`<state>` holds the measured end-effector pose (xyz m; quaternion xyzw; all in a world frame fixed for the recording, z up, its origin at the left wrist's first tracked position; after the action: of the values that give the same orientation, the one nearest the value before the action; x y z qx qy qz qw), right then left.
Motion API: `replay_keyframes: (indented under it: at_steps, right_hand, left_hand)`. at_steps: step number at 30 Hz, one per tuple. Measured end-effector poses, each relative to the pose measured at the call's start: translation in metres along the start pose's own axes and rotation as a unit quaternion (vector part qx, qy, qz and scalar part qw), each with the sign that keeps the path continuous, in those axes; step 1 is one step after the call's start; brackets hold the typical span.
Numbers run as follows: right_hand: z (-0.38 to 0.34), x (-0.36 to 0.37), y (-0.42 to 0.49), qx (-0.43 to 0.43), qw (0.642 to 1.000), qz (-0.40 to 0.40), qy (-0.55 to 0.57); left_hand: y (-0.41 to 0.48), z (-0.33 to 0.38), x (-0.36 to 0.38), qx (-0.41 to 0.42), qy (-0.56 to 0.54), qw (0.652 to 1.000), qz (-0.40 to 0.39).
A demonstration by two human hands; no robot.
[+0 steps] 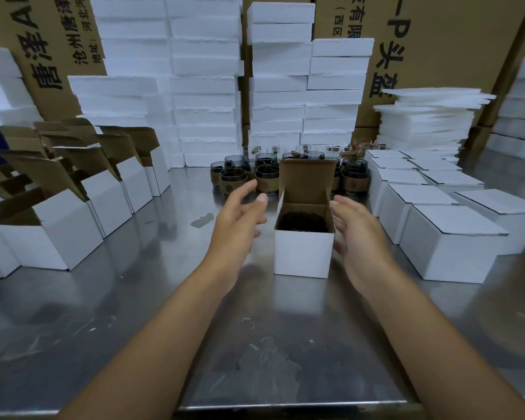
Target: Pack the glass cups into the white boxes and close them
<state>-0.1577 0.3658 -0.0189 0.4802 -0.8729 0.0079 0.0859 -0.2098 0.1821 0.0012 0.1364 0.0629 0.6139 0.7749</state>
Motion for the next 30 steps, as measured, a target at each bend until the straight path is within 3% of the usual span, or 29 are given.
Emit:
replay_keyframes:
  at_steps: [3, 6, 16, 22, 30]
  right_hand:
    - [0.005, 0.004, -0.003, 0.013, 1.0, -0.003, -0.02]
    - [0.004, 0.006, -0.006, -0.003, 0.999, -0.01, -0.036]
    - [-0.007, 0.014, -0.008, -0.064, 0.996, -0.049, -0.041]
    - [-0.019, 0.013, -0.012, -0.138, 0.988, -0.026, -0.064]
    - [-0.019, 0.009, -0.012, -0.11, 0.993, -0.011, -0.033]
  left_hand:
    - [-0.001, -0.015, 0.016, -0.057, 0.002, 0.997, -0.059]
    - [0.0, -0.02, 0.017, -0.078, -0.001, 0.995, -0.068]
    - [-0.002, -0.011, 0.02, -0.028, -0.016, 0.995, -0.096]
    - [-0.003, -0.003, 0.016, 0.008, -0.023, 0.997, -0.072]
    - [0.002, -0.01, 0.012, -0.026, -0.009, 0.999, -0.043]
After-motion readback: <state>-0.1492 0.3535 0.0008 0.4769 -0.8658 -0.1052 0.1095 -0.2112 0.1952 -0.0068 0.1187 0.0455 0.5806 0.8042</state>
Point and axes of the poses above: each hand's wrist, its own y-axis towards the middle knuckle, its own x-axis out of the palm, z = x × y, the point moved 9 cm from there along y, towards the middle knuckle, and after that the axes turned 4 degrees about -y, right-handed, at the moved point
